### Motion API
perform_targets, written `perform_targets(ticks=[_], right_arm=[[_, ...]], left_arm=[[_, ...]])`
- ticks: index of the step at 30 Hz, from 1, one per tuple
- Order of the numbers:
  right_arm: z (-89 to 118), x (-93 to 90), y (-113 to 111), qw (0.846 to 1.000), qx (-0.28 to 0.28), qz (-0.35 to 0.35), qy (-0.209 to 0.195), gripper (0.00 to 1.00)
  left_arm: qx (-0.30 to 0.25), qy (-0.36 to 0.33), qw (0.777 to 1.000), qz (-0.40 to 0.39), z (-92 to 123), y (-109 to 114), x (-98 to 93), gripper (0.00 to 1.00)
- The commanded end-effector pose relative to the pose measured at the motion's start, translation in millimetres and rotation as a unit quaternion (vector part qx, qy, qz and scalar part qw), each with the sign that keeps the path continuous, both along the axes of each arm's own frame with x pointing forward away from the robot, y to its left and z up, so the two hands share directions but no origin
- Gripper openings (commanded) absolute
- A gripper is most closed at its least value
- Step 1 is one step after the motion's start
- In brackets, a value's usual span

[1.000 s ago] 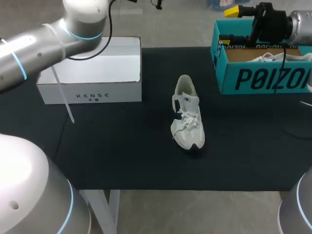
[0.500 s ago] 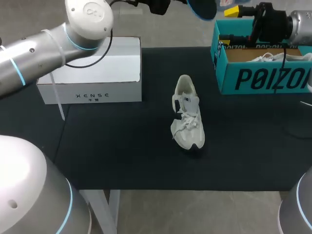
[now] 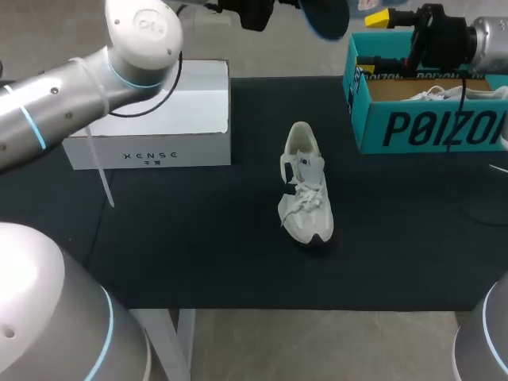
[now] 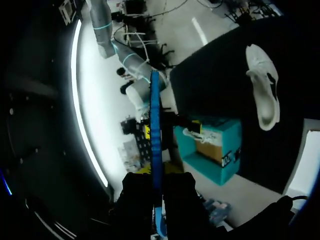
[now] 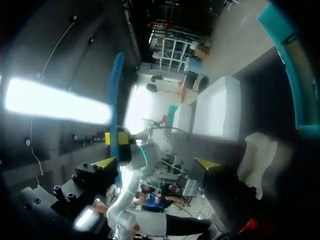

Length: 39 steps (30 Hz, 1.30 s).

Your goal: Take the shoe out of the shoebox, open the shoe tongue, remove and reinsert the insole, then place the shoe into the shoebox

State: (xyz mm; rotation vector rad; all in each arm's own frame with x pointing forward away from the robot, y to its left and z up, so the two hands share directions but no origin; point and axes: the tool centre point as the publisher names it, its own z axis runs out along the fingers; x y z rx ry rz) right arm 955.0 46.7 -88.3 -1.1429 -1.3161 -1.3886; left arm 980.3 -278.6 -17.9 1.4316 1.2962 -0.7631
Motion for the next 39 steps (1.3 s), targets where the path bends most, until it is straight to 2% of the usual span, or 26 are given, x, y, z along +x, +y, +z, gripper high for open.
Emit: perform_targets(ticks=[1, 8, 15, 21, 24, 26, 27, 29, 31, 39], right_arm=[[4.1, 0.0, 1.6, 1.0, 0.001, 0.0, -0.004, 1.0], [15.9, 0.2, 8.8, 1.0, 0.0, -0.001, -0.012, 1.0], [23.4, 1.5, 21.9, 0.999, -0.028, -0.001, -0.022, 1.0], [27.0, 0.7, 28.4, 0.999, -0.022, 0.012, -0.029, 1.0], [24.6, -0.7, 30.1, 0.999, -0.022, 0.02, -0.024, 0.87], [21.8, -1.2, 30.9, 0.999, -0.023, 0.024, -0.022, 0.67], [21.3, -1.2, 30.8, 0.999, -0.023, 0.024, -0.022, 0.54], [21.0, -1.6, 30.3, 0.999, -0.023, 0.023, -0.021, 0.43], [20.9, -2.1, 29.8, 0.999, -0.023, 0.024, -0.019, 0.38], [15.7, -0.3, 30.9, 0.999, -0.023, 0.025, -0.012, 0.36]], left_arm=[[-0.036, -0.001, 0.999, -0.018, -19.0, 5.7, -2.4, 0.0], [-0.04, 0.015, 0.999, -0.026, -35.5, -3.9, -4.9, 0.0], [-0.04, 0.024, 0.999, -0.023, -47.8, -19.2, -1.2, 0.0], [-0.067, 0.045, 0.996, -0.038, -54.7, -27.4, 6.9, 0.0], [-0.079, 0.056, 0.993, -0.063, -56.3, -31.2, 9.4, 0.0], [-0.076, 0.055, 0.993, -0.079, -56.4, -33.4, 9.8, 0.0], [-0.076, 0.053, 0.993, -0.077, -56.7, -33.7, 10.0, 0.0], [-0.076, 0.054, 0.993, -0.077, -58.0, -33.3, 11.5, 0.0], [-0.076, 0.054, 0.993, -0.076, -58.7, -32.6, 12.7, 0.0], [-0.081, 0.056, 0.992, -0.076, -59.4, -37.6, 14.2, 0.0]])
